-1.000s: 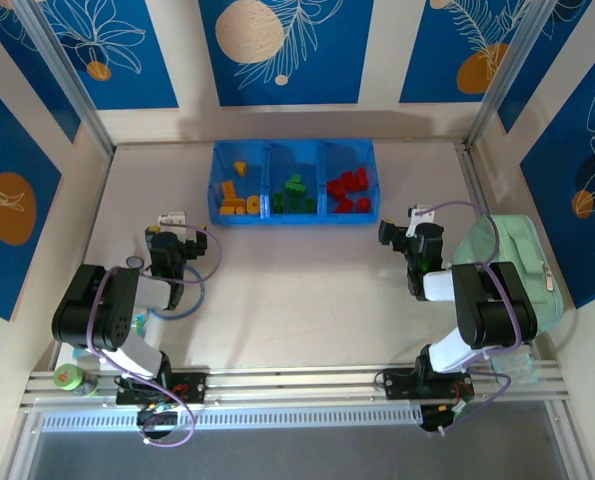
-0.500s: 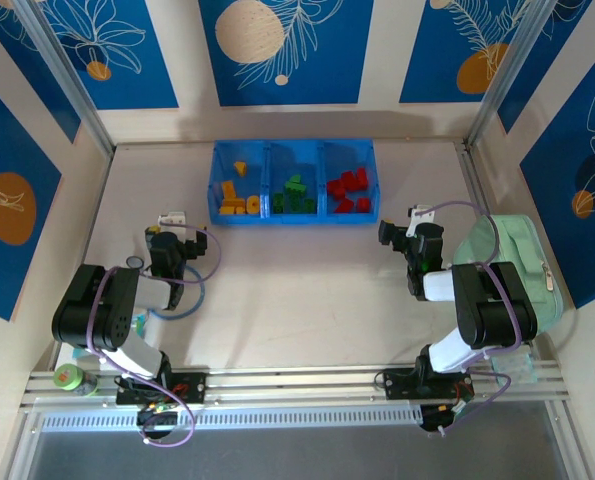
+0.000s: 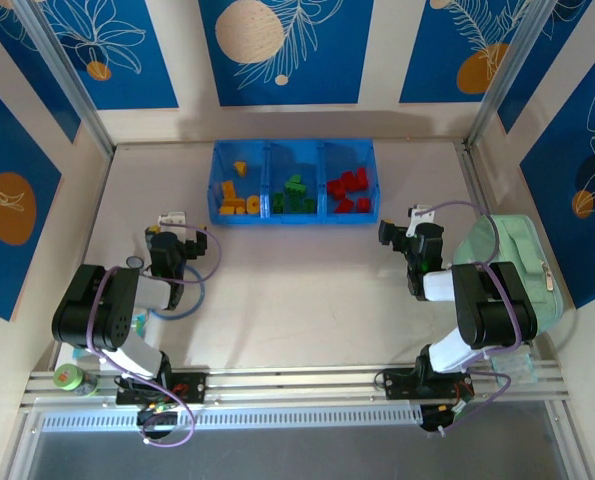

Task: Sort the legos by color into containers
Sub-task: Reset both arms

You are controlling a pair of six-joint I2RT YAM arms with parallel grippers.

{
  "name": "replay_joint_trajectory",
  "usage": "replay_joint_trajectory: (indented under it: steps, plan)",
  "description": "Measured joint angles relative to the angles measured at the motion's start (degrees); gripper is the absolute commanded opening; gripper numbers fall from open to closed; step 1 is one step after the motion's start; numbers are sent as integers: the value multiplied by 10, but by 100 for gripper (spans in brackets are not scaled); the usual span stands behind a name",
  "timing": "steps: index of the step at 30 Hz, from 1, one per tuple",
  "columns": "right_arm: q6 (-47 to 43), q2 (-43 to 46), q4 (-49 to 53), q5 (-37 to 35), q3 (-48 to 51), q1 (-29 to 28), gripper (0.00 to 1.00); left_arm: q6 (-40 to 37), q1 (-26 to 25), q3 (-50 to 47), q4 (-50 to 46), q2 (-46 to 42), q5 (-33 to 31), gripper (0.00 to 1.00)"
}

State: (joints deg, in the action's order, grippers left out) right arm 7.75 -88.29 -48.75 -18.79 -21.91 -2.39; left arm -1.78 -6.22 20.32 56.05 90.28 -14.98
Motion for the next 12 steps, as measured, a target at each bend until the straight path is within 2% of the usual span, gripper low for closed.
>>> replay_joint_trajectory:
  steps: [12]
  plan:
    - [0,0,0,0,0,0,99,0,0,0,-5,0,0,100]
